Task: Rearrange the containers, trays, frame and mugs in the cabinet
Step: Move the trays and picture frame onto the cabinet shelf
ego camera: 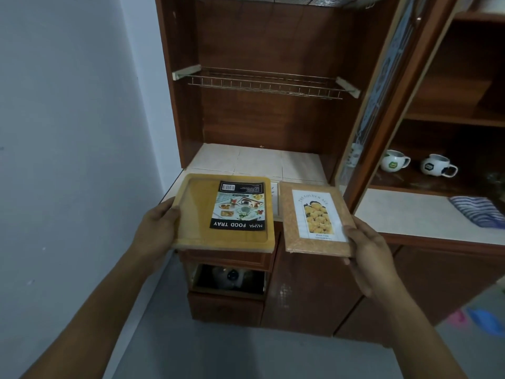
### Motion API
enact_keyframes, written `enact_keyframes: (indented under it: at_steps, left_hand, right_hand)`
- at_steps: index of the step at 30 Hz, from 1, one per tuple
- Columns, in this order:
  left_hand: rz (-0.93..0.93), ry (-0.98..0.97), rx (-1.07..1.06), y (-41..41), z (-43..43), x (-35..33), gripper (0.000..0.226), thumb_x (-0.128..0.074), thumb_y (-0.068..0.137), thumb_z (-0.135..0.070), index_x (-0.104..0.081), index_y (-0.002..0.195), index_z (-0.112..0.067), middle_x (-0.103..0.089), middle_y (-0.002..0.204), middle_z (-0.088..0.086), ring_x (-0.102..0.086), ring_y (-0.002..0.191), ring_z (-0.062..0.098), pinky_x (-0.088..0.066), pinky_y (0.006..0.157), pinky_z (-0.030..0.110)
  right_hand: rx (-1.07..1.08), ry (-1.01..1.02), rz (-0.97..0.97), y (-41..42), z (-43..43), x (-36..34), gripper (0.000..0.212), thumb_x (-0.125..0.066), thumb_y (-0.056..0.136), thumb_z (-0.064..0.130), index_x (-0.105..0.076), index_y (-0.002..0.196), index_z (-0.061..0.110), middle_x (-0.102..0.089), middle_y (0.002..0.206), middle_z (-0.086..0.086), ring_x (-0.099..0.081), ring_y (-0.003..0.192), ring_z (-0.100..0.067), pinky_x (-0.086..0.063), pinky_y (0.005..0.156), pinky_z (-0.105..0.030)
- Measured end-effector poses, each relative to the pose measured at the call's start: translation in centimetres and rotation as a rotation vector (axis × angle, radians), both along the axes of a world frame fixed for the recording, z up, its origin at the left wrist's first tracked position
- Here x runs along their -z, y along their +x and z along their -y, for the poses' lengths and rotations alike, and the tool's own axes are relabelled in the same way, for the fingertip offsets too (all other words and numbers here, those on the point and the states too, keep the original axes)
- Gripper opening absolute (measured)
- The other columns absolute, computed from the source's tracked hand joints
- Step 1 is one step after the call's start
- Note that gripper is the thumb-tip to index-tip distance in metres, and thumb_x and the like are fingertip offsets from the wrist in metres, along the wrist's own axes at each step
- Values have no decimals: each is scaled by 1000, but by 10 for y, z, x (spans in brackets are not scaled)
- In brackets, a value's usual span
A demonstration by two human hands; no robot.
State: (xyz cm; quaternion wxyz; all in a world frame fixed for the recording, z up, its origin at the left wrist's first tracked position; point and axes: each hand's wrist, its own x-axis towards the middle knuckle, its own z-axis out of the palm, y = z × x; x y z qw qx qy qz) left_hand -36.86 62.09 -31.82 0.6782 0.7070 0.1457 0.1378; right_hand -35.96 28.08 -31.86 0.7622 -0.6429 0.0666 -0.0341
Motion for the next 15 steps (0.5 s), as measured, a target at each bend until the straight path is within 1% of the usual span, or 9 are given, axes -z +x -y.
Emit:
enact_keyframes:
  at_steps: [3,4,8,13,15]
  left_hand:
    - [12,11,12,-14,1,-1,26,-40,103,-19,-63,114,-27,-66,98,-4,-62,80,20,-51,66,33]
    - [14,11,17,-19,3,-2,25,-40,103,-20,-62,112,-29,-66,100,-5,-63,81,20,-51,66,34]
    - [11,23,24,-35,6,0,23,-43,103,-23,-62,102,-37,-65,103,-4,-62,90,25,-49,79,44]
    - [5,30,34,-51,24,0,22,-42,103,-23,-60,115,-26,-62,99,-6,-60,89,22,-49,86,52]
    - [0,25,21,-54,32,-1,22,-42,103,-23,-60,114,-28,-62,98,-7,-60,87,21,-49,87,52]
  right_hand:
    - [-6,14,8,-17,-2,2,29,-42,102,10,-61,121,18,-75,89,-6,-45,61,-21,-35,36,-21]
    - [-8,18,16,-22,-1,2,29,-42,102,9,-62,121,18,-75,88,-6,-44,61,-22,-35,36,-22]
    - [-4,30,1,-42,3,6,29,-42,102,8,-62,120,17,-75,87,-7,-43,57,-20,-34,36,-21]
    - [5,31,15,-57,22,7,31,-42,101,8,-61,125,17,-75,90,-8,-46,52,-15,-34,35,-22]
    - [3,30,14,-60,32,6,31,-42,102,8,-61,125,17,-75,91,-8,-45,50,-14,-35,35,-22]
